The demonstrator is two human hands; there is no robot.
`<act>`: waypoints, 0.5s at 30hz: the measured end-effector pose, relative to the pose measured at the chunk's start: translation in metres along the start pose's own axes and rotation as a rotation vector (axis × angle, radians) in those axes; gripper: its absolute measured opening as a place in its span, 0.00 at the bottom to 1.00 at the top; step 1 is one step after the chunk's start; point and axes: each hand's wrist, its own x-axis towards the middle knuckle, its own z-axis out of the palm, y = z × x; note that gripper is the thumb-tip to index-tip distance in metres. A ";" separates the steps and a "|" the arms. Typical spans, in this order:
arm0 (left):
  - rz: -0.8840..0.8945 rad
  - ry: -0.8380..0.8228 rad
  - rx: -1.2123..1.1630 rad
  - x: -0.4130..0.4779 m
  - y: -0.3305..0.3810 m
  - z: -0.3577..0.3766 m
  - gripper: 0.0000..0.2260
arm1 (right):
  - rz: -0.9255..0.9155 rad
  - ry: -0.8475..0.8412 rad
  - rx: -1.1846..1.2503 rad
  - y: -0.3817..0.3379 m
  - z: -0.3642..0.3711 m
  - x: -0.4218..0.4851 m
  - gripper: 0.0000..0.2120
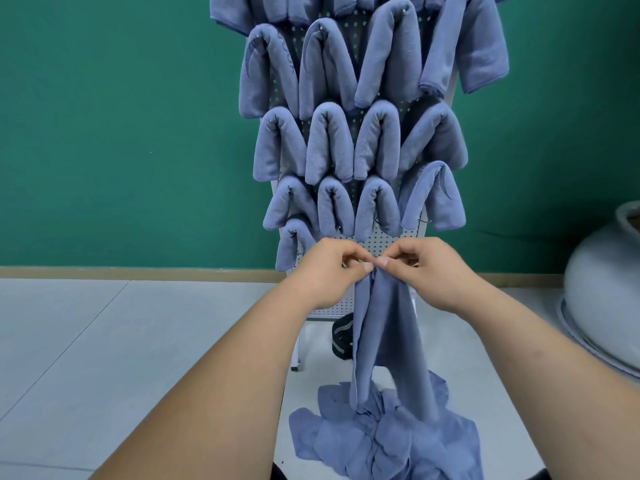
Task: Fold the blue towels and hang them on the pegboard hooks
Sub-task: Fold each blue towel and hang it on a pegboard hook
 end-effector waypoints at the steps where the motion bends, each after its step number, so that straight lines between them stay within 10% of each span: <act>1: -0.001 -0.034 -0.021 -0.001 -0.001 -0.001 0.05 | 0.001 -0.003 0.013 0.001 -0.001 0.000 0.06; 15: -0.195 0.180 0.268 -0.003 -0.016 -0.018 0.02 | 0.108 -0.106 -0.153 0.023 -0.009 -0.002 0.06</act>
